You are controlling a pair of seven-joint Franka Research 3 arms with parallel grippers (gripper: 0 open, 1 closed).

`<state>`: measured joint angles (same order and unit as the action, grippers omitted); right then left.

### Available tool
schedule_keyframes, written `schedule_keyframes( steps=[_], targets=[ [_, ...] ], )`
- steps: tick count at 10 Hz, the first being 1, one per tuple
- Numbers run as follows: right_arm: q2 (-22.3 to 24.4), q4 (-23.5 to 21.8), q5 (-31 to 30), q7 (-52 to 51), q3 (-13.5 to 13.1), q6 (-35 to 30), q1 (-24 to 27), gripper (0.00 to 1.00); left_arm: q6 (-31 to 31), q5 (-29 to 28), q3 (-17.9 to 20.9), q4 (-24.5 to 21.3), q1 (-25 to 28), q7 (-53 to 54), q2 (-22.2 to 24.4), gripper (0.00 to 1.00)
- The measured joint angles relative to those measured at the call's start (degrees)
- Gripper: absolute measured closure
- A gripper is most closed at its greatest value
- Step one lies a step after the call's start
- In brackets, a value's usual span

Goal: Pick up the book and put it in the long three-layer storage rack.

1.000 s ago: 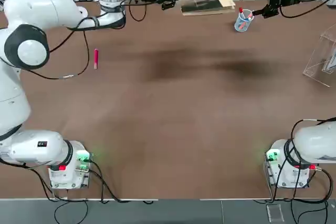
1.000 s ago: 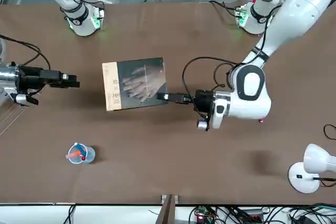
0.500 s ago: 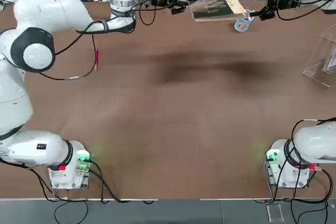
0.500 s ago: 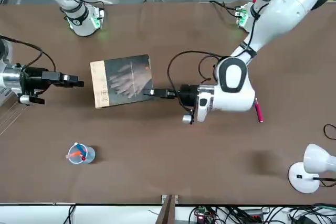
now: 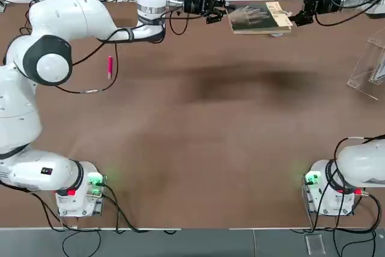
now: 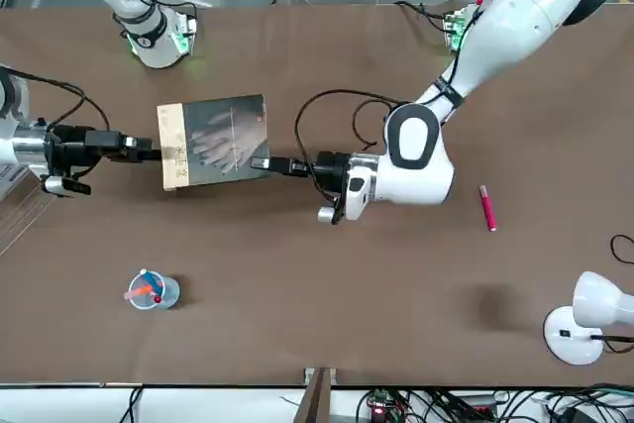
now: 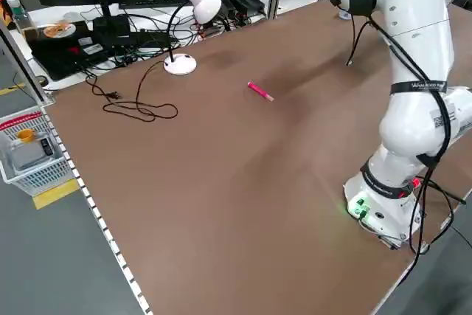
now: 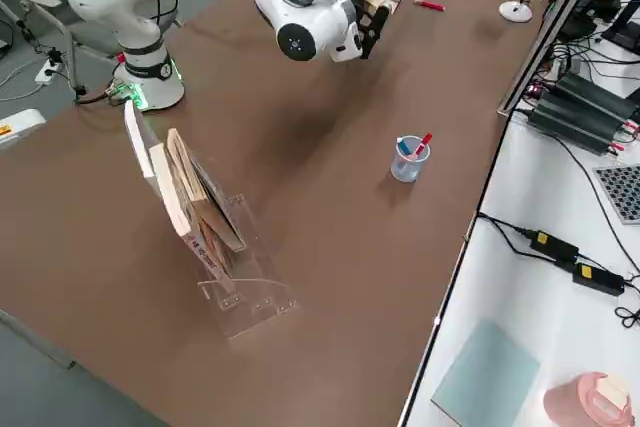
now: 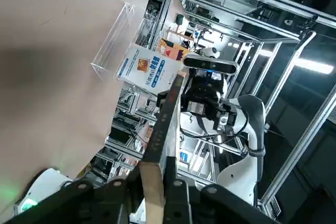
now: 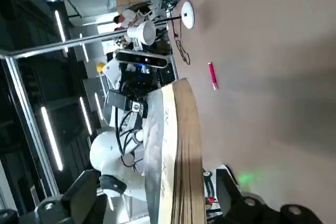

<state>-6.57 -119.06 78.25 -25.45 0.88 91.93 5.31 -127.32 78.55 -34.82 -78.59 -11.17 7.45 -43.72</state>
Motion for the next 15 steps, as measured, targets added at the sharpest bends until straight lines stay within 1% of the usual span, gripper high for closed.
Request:
schedule_keyframes(
  steps=[3,15],
  targets=[
    [-0.03,-1.9,0.01,-2.5,-0.17,-0.49,0.43,0.0,0.0,0.0,0.07,0.28,-0.42,0.02,-0.21,0.96],
    [-0.02,-5.24,0.27,-4.19,-0.16,-4.19,0.75,0.0,-0.57,0.0,0.3,0.51,-1.07,0.02,-0.3,0.96]
  ],
)
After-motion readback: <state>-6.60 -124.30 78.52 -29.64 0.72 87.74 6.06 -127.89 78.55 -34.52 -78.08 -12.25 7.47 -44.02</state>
